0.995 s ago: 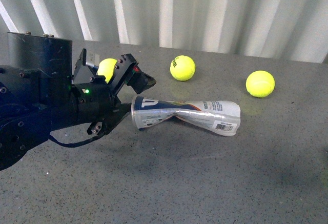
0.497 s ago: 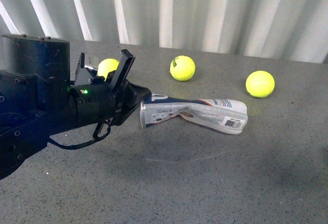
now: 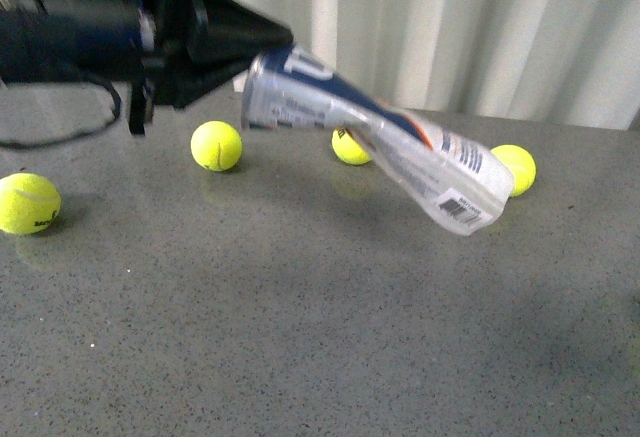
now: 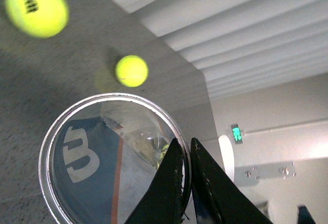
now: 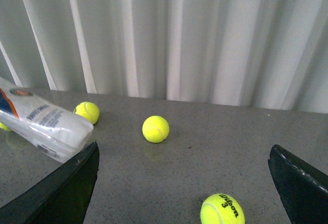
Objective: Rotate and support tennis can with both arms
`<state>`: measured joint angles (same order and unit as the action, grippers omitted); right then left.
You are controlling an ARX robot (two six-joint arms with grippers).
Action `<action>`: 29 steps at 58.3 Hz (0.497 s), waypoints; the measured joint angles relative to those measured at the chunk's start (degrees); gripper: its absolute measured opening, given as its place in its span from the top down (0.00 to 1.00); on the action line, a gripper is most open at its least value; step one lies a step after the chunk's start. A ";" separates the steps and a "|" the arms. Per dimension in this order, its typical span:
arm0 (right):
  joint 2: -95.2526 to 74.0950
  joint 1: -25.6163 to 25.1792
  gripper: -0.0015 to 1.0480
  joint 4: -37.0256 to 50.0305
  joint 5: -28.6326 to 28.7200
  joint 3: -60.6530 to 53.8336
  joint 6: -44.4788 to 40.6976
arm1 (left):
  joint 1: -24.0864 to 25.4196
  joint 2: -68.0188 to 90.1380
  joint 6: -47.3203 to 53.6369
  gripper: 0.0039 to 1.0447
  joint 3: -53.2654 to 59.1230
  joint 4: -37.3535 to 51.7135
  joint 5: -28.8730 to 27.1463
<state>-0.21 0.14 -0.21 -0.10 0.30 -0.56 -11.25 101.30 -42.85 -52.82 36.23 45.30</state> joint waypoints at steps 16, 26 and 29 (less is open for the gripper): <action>0.00 0.00 0.07 0.00 0.00 0.00 0.00 | -5.05 -10.91 50.01 0.96 -12.87 -41.83 -11.19; 0.00 0.00 0.07 0.00 -0.02 0.00 0.00 | -8.90 -10.27 79.89 0.96 -14.97 -53.55 -21.11; 0.00 0.00 0.07 0.00 0.00 0.00 0.00 | -9.92 -9.60 87.62 0.96 -15.61 -55.47 -22.71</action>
<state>-0.21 0.14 -0.21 -0.10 0.30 -0.56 -21.17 91.70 44.77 -68.42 -19.25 22.59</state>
